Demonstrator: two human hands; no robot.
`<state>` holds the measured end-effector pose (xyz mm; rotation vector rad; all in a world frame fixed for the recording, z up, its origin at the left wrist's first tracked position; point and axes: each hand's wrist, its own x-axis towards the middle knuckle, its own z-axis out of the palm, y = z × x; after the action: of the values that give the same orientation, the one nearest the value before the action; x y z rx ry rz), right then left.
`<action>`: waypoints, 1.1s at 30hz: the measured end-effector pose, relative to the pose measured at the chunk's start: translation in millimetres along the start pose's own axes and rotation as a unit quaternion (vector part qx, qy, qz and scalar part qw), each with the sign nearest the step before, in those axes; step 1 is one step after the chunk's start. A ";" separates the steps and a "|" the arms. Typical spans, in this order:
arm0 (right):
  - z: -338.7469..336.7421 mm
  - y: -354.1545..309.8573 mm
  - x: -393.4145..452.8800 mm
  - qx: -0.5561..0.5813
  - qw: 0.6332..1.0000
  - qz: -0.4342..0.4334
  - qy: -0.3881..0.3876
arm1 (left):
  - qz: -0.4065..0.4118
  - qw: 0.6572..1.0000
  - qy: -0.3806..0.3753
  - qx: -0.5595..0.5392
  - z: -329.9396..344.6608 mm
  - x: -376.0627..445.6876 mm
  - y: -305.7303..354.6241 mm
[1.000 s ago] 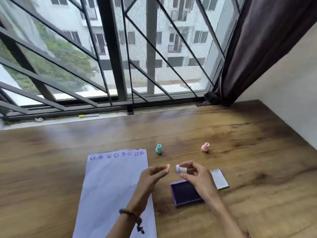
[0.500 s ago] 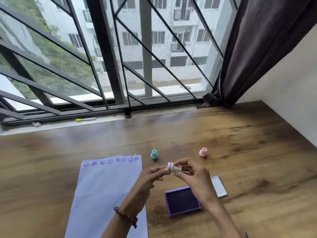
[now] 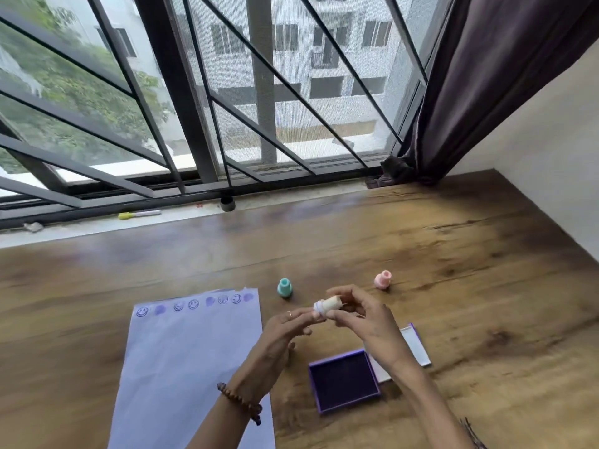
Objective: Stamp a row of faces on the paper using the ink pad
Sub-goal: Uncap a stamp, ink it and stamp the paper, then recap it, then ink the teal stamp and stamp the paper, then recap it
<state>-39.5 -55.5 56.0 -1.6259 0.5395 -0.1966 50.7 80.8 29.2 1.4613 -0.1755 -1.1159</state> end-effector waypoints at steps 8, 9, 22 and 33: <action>1.3 22.3 23.7 0.014 0.997 0.032 0.062 | 0.108 0.988 0.101 0.053 3.2 16.5 5.0; -0.4 24.7 29.0 -0.038 0.996 0.028 0.078 | 0.122 0.982 0.115 0.084 5.2 19.7 6.7; 21.1 31.5 21.8 -0.224 0.943 -0.005 0.247 | 0.099 0.960 0.190 0.180 2.8 16.2 -13.5; 80.8 24.8 53.3 -0.270 0.958 -0.003 0.090 | 0.081 0.953 0.245 0.157 -23.3 21.8 8.8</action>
<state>36.4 -8.7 10.9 -2.1549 0.7754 -0.2155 82.7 79.8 20.8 1.9266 -0.1206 -0.5819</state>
